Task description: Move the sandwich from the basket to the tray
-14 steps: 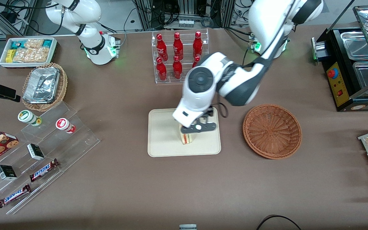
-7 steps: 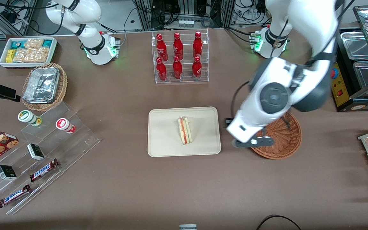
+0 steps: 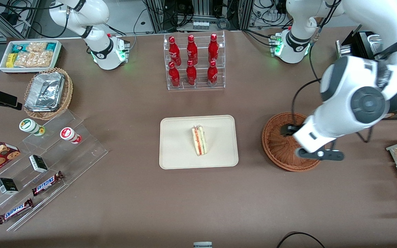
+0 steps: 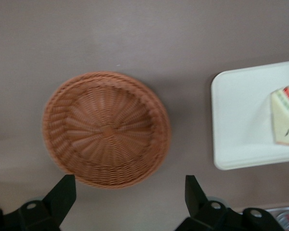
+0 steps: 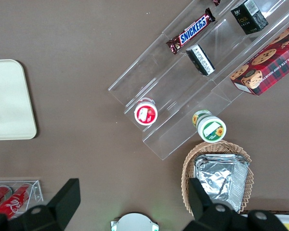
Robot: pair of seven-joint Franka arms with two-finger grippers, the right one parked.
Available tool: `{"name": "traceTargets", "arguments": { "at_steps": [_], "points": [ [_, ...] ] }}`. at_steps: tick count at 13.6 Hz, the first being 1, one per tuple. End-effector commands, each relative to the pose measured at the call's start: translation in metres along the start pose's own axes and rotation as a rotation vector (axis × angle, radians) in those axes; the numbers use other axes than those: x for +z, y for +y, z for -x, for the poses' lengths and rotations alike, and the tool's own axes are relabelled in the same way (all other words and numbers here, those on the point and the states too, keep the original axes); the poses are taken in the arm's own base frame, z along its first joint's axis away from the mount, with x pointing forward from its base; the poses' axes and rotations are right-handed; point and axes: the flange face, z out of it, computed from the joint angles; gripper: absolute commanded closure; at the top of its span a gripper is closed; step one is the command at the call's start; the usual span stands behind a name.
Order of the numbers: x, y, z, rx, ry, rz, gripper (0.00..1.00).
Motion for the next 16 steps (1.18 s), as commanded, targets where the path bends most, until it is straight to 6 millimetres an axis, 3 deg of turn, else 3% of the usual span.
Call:
{"name": "traceTargets", "arguments": {
  "at_steps": [1,5,11,15,16],
  "points": [
    [-0.022,-0.043,0.039,0.081,0.011,-0.011,0.0],
    [-0.052,-0.092,0.07,0.108,0.052,-0.026,0.0],
    [-0.104,-0.127,0.114,0.058,0.059,-0.055,0.0],
    [-0.118,-0.144,0.133,0.014,0.059,-0.05,0.0],
    [-0.114,-0.147,0.132,0.007,0.054,-0.043,0.0]
  ]
}}
